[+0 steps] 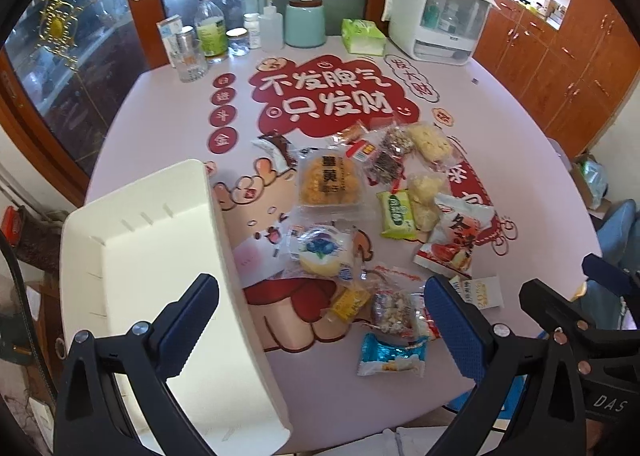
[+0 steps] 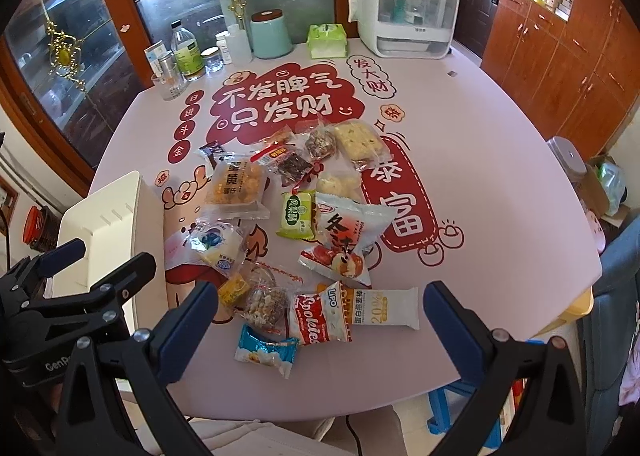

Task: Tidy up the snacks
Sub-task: 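Move both tools toward the snack pile on the table, then grasp the clear pastry-ball bag with the left tool while the right tool grasps the white chip bag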

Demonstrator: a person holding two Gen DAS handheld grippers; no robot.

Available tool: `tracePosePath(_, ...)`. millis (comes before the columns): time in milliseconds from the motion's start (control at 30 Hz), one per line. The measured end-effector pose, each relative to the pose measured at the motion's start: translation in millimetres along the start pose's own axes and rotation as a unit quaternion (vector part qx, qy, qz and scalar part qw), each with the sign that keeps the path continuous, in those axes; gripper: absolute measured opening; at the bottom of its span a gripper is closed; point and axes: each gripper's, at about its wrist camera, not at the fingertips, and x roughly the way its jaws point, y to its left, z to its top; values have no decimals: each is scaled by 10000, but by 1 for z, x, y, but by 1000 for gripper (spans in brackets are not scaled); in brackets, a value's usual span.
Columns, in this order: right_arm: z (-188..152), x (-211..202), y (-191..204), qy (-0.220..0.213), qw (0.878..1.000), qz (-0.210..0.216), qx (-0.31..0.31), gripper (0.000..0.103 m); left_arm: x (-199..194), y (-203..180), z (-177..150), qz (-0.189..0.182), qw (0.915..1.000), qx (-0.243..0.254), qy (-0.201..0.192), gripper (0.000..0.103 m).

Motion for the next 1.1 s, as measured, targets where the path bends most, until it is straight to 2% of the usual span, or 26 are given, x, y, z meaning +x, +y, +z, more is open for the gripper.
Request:
tracePosePath(133,-1,2,-8,51,9999,-63,116,103,6,-8,2,-118,9998,91,94,102)
tracePosePath(467,2,18,-40,182,9990,-87,401,103,28,-27,10,6,9990,273,367,102)
tracePosePath(700,13,57,-62,421,9985,11,343,101,46,0,28,314,9984,84,455,102)
tracePosePath(867,24,91,-74,656,9969,252,361,101,66,20,45,382,9979,-98,507,102)
tracePosePath(1100,33,145,-66,912,9939,560,265,101,112,34,72,362,9946,-467,858,102)
